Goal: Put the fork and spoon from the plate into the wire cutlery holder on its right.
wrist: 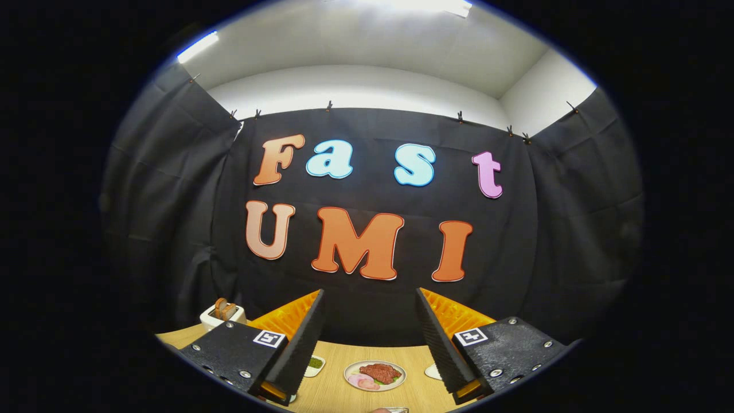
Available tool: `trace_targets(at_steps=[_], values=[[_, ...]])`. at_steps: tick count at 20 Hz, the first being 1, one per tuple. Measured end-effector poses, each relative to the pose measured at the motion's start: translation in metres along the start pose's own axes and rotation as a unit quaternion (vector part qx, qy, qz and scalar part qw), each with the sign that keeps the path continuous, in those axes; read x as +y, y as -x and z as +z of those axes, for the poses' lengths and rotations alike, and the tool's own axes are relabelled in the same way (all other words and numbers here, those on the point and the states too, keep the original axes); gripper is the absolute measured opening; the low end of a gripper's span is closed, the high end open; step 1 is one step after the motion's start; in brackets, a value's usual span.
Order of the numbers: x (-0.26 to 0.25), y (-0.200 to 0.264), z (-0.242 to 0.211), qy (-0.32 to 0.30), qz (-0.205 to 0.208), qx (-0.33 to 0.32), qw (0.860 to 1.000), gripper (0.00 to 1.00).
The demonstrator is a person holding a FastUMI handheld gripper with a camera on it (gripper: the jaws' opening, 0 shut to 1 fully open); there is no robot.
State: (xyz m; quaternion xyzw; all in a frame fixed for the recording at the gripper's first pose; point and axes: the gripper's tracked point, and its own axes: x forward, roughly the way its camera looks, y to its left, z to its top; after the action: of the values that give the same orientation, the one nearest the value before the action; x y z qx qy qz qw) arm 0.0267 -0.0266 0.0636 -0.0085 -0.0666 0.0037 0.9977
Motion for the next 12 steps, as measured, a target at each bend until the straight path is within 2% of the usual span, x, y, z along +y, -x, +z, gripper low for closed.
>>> trace_targets(at_steps=[12], values=[[0.0112,-0.0037,-0.0025,-0.003,0.010,0.006,1.000,0.92]])
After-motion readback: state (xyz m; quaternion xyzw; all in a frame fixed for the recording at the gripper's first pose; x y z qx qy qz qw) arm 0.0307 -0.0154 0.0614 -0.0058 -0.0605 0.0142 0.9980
